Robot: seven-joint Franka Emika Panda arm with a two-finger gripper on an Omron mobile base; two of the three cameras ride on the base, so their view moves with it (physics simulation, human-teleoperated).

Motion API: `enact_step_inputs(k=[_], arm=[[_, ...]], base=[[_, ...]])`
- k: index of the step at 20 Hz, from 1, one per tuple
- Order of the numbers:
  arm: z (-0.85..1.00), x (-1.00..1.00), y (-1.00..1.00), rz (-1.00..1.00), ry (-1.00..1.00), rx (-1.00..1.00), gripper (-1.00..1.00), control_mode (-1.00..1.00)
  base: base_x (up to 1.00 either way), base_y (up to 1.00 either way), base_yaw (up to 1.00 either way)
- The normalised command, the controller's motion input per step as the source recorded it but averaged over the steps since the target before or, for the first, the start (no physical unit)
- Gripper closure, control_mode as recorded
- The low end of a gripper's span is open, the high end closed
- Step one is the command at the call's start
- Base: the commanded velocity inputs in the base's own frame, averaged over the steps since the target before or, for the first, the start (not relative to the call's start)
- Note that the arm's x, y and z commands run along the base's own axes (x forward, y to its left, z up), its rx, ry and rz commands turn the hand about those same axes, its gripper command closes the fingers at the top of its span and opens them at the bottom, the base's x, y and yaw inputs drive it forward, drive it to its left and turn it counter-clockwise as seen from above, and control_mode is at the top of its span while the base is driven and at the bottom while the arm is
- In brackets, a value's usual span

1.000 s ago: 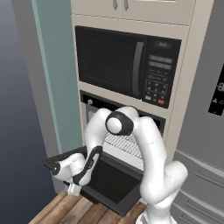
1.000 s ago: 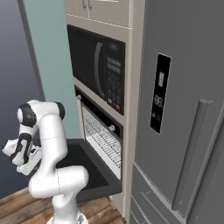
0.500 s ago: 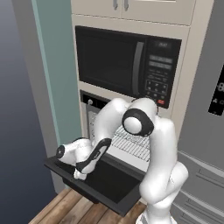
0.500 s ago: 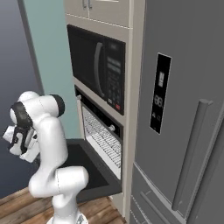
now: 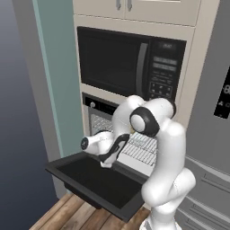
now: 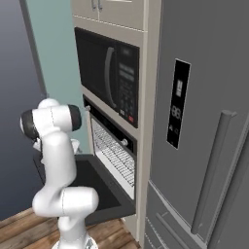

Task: Take the baked cake out of the oven and place it on the plate for cooling. Then close the oven door.

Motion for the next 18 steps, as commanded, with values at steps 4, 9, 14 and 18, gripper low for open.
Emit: enact_step_inputs(k=[4,9,14,18], arm=[[-0.72,0.84,-0.52,0.1,0.15,-0.44,-1.0,-1.0],[-0.91,0.74,-0.14,0.01,0.31,-0.25,-1.0,-1.0],[-0.18,0.62,-0.16,0.06,0.45,0.0,-1.0,-1.0],[-0.19,0.54,-0.2,0.07,0.26,-0.01,-1.0,-1.0]], base=[[0.0,0.0,0.0],[0.0,0.0,0.0],[0.0,0.0,0.0],[0.0,0.0,0.0]])
